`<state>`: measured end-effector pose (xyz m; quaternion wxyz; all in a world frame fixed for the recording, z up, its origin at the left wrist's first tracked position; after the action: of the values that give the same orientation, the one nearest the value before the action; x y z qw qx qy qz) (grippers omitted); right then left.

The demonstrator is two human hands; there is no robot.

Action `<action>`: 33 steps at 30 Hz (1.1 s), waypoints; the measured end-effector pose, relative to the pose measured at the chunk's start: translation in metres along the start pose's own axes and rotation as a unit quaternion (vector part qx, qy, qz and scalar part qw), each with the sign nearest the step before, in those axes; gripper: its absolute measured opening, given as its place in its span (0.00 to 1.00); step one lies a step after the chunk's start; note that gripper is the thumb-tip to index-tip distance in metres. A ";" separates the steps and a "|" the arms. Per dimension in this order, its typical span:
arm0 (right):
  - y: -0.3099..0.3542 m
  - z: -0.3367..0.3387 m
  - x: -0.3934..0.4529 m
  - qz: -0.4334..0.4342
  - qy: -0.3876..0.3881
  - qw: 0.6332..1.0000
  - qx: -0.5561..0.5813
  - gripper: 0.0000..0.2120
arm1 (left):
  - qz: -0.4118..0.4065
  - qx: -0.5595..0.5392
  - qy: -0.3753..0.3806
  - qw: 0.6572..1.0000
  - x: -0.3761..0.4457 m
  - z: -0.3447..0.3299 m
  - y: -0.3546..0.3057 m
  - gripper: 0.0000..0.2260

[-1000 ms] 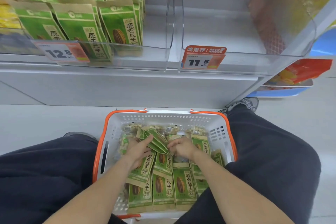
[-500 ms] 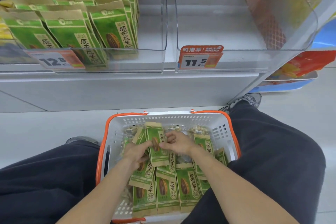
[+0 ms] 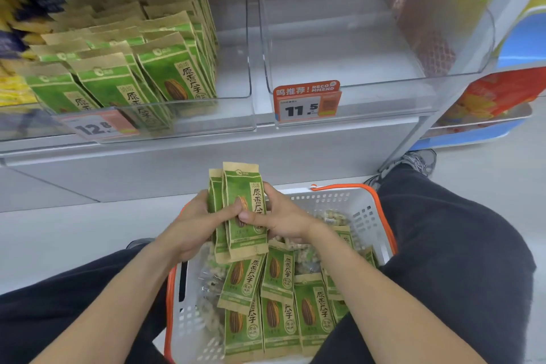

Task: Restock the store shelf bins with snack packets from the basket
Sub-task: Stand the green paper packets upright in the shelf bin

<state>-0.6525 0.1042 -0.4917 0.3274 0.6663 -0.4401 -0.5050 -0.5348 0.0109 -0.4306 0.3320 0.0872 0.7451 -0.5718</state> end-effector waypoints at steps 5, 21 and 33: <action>0.040 -0.011 -0.020 0.066 0.002 0.998 -0.013 0.22 | -0.004 0.106 0.061 0.992 -0.016 -0.005 -0.045 0.22; 0.099 -0.017 -0.054 0.148 -0.126 0.978 -0.071 0.27 | -0.122 0.326 0.195 0.917 -0.025 0.002 -0.110 0.22; 0.279 -0.043 -0.046 0.344 -0.274 0.841 -0.316 0.25 | -0.362 0.371 -0.234 0.823 -0.090 0.098 -0.173 0.10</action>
<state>-0.6871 0.0355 -0.2166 0.5389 0.1672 -0.5297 -0.6333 -0.5156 -0.1137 -0.2519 0.2083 -0.2089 0.3546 -0.8872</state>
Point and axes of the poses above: each hand's wrist, its own x-axis towards the middle knuckle, its own z-axis out of the back of the hand, y = z × x, the point moved 6 cm from there along x, towards the middle knuckle, and after that the axes turned 15 degrees about y, right-handed, at the moved point
